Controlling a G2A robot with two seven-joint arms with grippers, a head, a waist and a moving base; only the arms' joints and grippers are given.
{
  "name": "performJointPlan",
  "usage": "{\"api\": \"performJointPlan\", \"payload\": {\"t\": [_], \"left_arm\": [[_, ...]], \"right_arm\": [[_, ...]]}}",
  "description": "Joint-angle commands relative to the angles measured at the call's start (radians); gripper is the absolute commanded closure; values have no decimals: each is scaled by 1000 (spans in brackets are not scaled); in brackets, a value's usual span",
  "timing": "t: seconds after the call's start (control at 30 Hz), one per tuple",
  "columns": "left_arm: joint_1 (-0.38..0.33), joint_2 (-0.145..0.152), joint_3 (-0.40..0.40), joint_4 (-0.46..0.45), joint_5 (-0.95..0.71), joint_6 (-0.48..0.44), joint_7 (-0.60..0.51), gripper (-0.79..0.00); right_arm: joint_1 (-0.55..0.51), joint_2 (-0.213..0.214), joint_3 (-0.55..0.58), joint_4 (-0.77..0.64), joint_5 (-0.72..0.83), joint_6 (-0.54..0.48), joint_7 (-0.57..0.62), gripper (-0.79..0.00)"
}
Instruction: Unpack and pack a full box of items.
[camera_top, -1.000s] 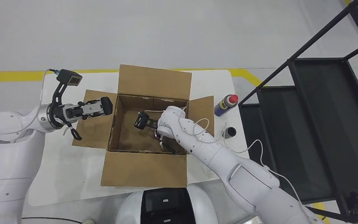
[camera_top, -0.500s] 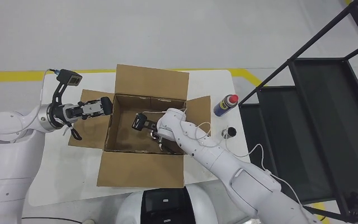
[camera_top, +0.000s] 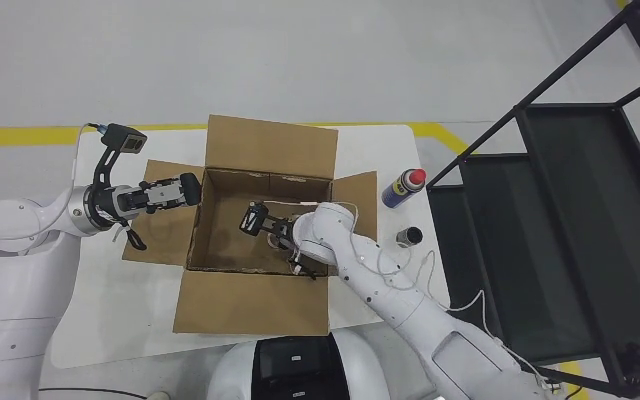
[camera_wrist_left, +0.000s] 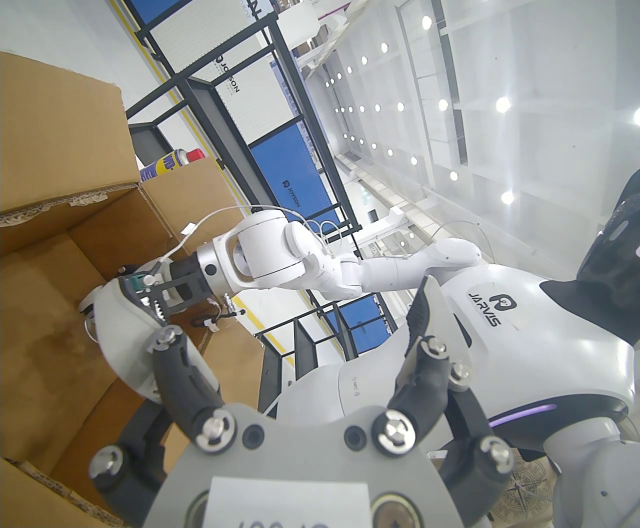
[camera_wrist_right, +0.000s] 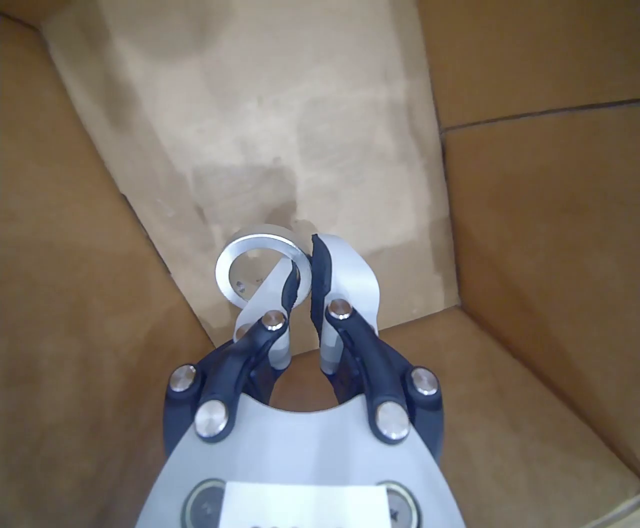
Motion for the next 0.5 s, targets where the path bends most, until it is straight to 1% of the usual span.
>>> {"api": "performJointPlan", "payload": {"t": [0.0,0.13,0.23,0.47], "left_arm": [[0,0,0,0,0,0,0,-785],[0,0,0,0,0,0,0,-785],[0,0,0,0,0,0,0,-785],[0,0,0,0,0,0,0,-785]], "right_arm": [[-47,15,38,-69,-11,-15,-49,0],[-142,44,116,-185,-20,-49,-166,0],[-197,61,171,-236,-13,-81,-245,0],[-202,63,176,-239,-12,-84,-250,0]]}}
